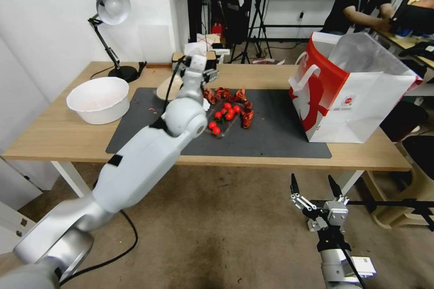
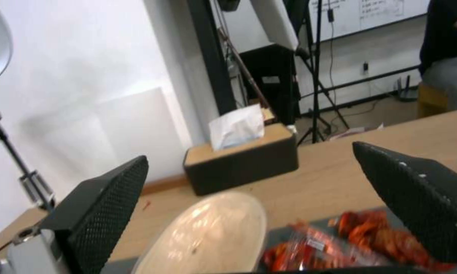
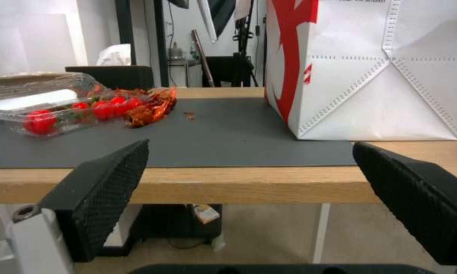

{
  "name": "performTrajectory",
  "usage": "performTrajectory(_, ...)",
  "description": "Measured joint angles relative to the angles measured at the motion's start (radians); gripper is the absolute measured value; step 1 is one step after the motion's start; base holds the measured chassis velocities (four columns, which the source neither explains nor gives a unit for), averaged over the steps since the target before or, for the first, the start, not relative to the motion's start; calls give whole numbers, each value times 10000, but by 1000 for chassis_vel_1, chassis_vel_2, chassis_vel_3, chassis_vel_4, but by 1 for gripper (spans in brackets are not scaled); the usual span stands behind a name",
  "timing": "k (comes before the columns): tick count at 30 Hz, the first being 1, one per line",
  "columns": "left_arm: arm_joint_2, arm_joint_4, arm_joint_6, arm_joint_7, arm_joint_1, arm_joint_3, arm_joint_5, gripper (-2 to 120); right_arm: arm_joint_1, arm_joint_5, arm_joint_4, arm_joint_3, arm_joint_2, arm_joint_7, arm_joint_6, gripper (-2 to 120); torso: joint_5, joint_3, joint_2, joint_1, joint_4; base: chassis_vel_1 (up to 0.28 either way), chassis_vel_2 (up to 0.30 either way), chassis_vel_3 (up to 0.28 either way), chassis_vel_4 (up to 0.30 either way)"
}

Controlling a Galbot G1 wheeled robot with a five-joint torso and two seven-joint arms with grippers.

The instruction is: Pick up the trash from the table and place it into the takeout bag.

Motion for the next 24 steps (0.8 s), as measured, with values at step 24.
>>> performTrajectory(24, 1065, -2552, -963, 937, 5598, -3544, 1337, 100, 163, -9, -5, -221, -278, -13, -181, 100, 1, 0, 1, -2, 4, 0, 0, 0, 0)
